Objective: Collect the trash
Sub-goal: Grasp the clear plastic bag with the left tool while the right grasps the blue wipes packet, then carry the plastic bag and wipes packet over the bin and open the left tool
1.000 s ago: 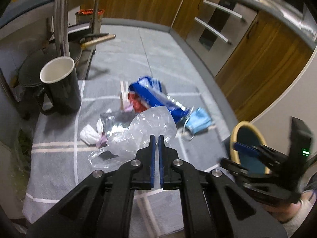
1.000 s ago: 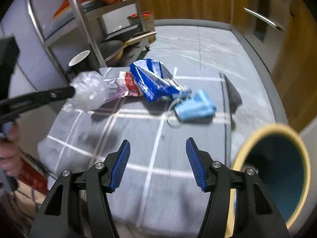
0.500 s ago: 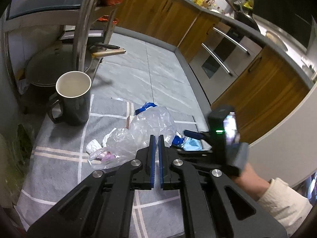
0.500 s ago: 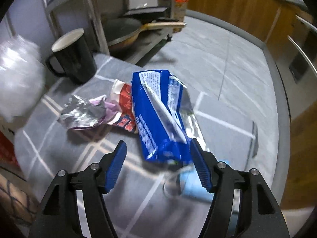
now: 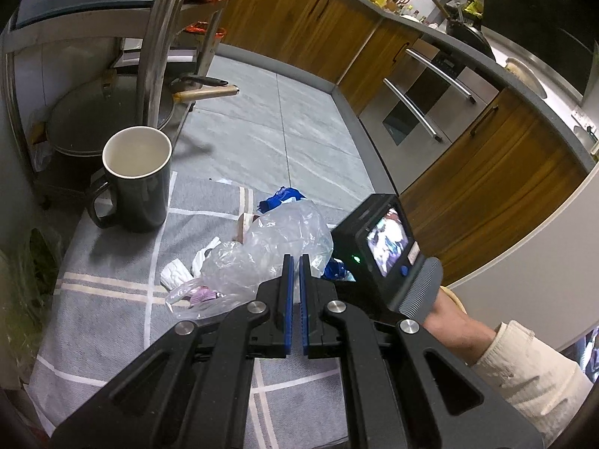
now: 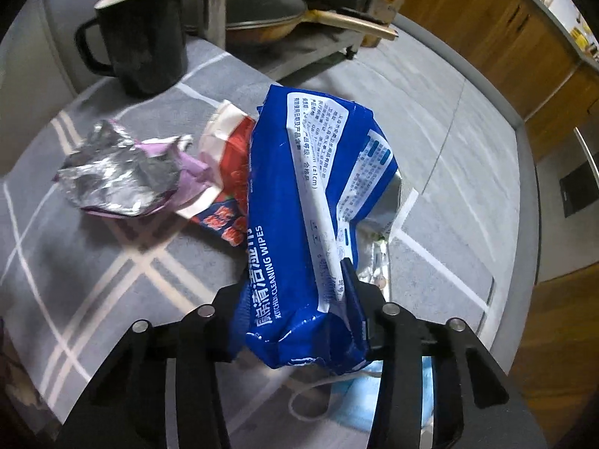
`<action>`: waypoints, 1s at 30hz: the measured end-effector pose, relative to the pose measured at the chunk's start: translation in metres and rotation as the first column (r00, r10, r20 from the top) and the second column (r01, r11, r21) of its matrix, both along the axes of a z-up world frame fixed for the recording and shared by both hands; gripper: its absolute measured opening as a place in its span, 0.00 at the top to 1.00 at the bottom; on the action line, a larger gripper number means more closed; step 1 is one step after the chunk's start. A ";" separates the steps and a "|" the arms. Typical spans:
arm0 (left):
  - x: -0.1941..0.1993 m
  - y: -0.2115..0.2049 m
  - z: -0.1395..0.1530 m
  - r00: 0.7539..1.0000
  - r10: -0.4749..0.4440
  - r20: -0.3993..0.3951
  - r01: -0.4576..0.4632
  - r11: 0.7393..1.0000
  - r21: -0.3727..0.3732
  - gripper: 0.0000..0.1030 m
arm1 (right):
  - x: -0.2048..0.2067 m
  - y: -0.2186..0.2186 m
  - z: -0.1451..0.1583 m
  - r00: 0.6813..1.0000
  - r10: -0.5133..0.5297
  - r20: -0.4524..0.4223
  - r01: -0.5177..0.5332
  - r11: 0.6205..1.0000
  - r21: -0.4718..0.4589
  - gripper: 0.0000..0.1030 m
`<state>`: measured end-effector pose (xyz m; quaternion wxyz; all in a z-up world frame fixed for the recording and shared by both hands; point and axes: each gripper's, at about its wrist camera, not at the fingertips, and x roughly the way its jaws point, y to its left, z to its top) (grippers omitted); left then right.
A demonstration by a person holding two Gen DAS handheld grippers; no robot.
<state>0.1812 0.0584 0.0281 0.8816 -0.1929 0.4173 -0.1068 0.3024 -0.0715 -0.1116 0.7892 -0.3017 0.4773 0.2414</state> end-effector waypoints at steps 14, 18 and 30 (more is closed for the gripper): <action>-0.005 -0.010 0.004 1.000 0.001 0.018 -0.001 1.000 0.023 0.98 | -0.056 -0.046 0.104 0.995 -0.103 -0.017 0.099 0.882 0.460 0.59; -0.006 -0.011 0.003 1.000 -0.003 0.017 0.003 1.000 0.025 0.98 | -0.070 -0.057 0.123 0.992 -0.124 -0.024 0.119 0.847 0.518 0.59; -0.014 -0.038 0.010 0.998 -0.055 0.035 0.054 0.998 0.029 0.98 | -0.142 -0.104 0.153 0.977 -0.207 0.045 0.152 0.832 0.533 0.59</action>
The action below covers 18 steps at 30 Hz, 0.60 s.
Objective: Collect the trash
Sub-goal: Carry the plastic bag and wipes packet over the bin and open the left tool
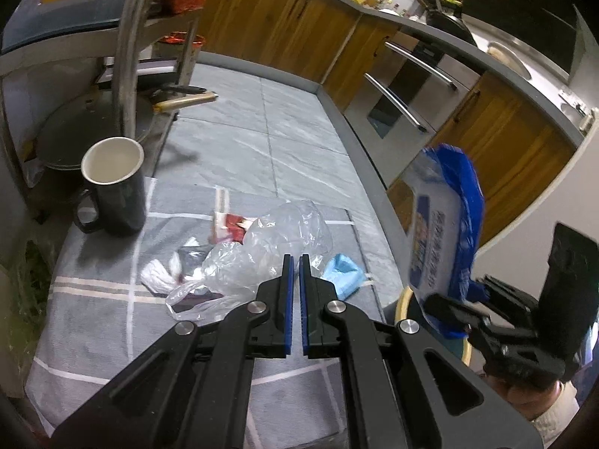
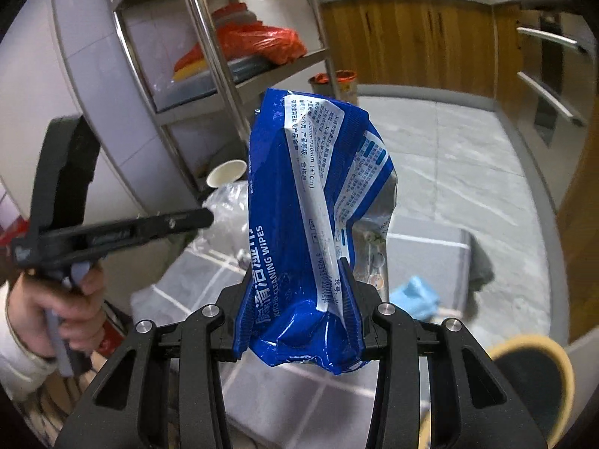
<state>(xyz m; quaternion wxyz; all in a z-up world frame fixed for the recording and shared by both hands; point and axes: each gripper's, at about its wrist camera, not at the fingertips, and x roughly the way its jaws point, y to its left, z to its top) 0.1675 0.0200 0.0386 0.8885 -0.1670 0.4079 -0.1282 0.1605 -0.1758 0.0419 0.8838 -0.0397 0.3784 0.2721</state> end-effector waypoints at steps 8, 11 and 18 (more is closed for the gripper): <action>-0.008 -0.052 0.002 0.994 -0.108 0.005 0.108 0.993 0.037 0.98 | -0.051 -0.056 -0.026 0.990 -0.141 -0.012 0.139 0.983 -0.119 0.59; -0.012 -0.076 0.002 0.988 -0.153 0.007 0.153 0.987 0.055 0.98 | -0.062 -0.073 -0.031 0.983 -0.184 -0.009 0.181 0.974 -0.133 0.59; -0.022 -0.132 -0.005 0.964 -0.264 0.001 0.263 0.961 0.090 0.98 | -0.086 -0.117 -0.042 0.959 -0.285 0.011 0.283 0.947 -0.150 0.59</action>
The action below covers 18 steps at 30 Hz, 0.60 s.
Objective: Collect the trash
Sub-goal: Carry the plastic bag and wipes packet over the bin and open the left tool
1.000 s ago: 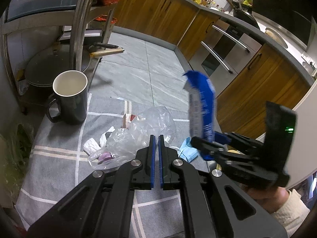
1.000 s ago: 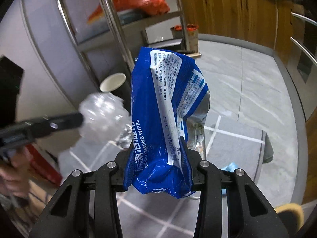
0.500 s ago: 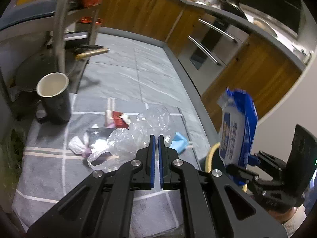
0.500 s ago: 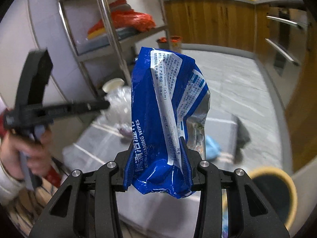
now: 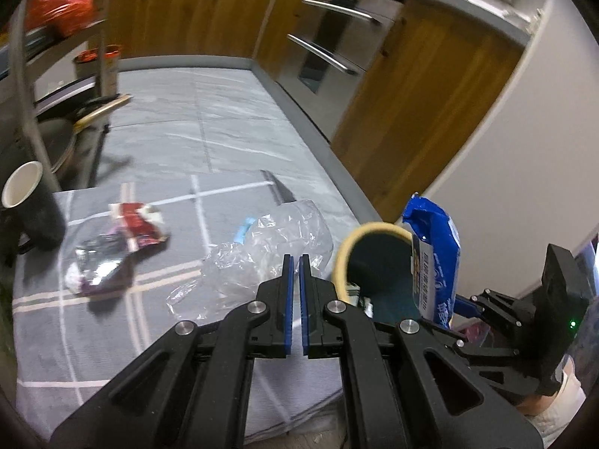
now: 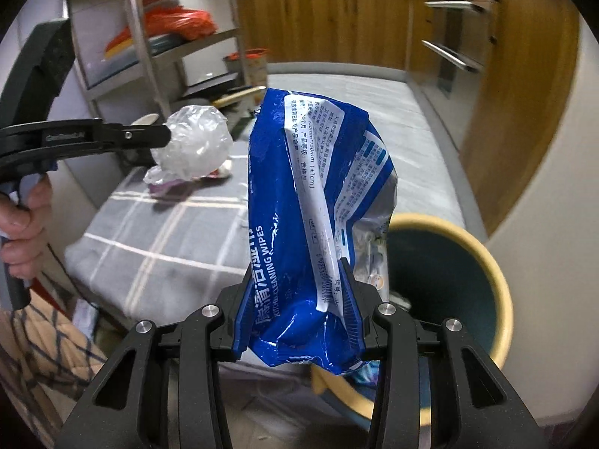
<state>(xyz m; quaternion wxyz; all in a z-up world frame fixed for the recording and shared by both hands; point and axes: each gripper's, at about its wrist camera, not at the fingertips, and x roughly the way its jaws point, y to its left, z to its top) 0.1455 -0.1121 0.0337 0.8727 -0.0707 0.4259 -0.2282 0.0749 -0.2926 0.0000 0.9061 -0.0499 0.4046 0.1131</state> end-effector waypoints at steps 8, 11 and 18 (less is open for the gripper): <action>-0.002 -0.058 -0.010 0.994 -0.102 -0.027 0.103 0.995 0.005 0.98 | -0.012 -0.041 -0.004 0.996 -0.094 -0.002 0.094 0.996 -0.010 0.58; -0.003 -0.082 -0.013 0.990 -0.140 -0.036 0.140 0.990 -0.002 0.98 | -0.016 -0.062 -0.008 0.989 -0.145 -0.021 0.145 0.989 0.009 0.58; -0.003 -0.122 -0.033 0.973 -0.212 -0.087 0.209 0.977 -0.039 0.98 | -0.022 -0.095 -0.021 0.971 -0.224 -0.084 0.228 0.973 0.038 0.58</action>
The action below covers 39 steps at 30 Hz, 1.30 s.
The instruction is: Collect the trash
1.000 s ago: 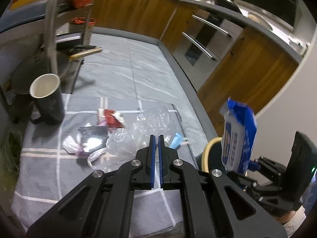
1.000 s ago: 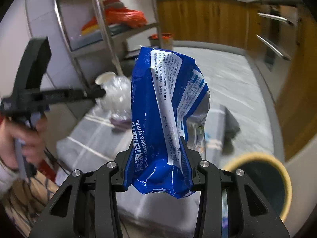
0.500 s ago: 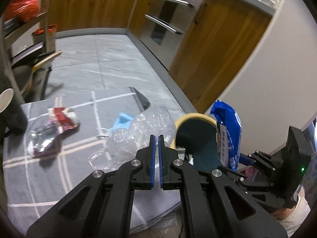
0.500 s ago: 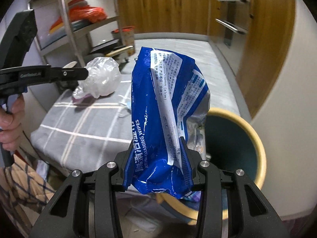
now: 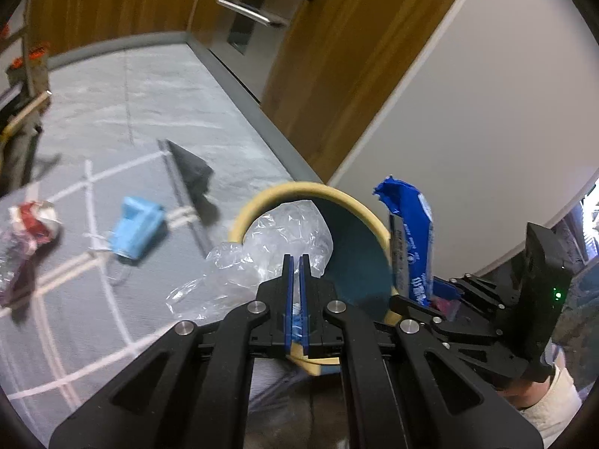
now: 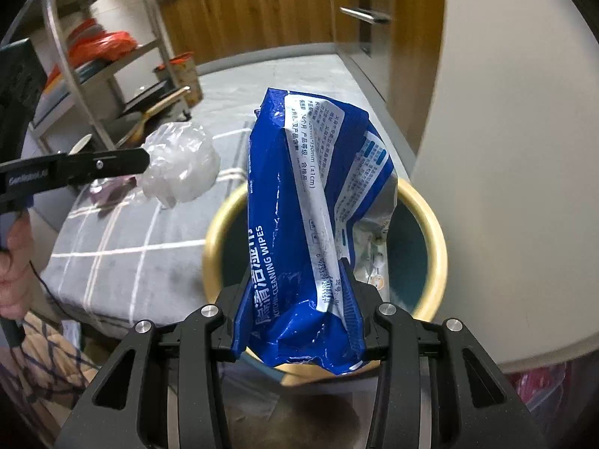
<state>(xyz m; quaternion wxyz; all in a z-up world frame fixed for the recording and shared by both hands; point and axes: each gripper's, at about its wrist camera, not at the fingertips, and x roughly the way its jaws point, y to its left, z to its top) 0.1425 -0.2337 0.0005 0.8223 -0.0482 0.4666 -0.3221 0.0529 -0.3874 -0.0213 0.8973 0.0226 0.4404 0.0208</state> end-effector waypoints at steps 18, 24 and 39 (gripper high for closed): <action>-0.016 -0.061 -0.056 0.993 -0.114 -0.028 0.116 0.982 0.147 0.98 | -0.003 -0.012 -0.028 0.994 -0.005 -0.105 0.008 1.000 0.026 0.57; -0.018 -0.058 -0.066 0.991 -0.129 -0.040 0.135 0.973 0.185 0.98 | -0.002 -0.007 -0.032 0.993 0.012 -0.121 -0.011 1.000 0.011 0.56; -0.015 -0.040 -0.065 0.993 -0.098 -0.059 0.108 0.974 0.201 0.79 | 0.005 -0.002 -0.035 0.992 0.015 -0.127 -0.013 1.000 0.014 0.51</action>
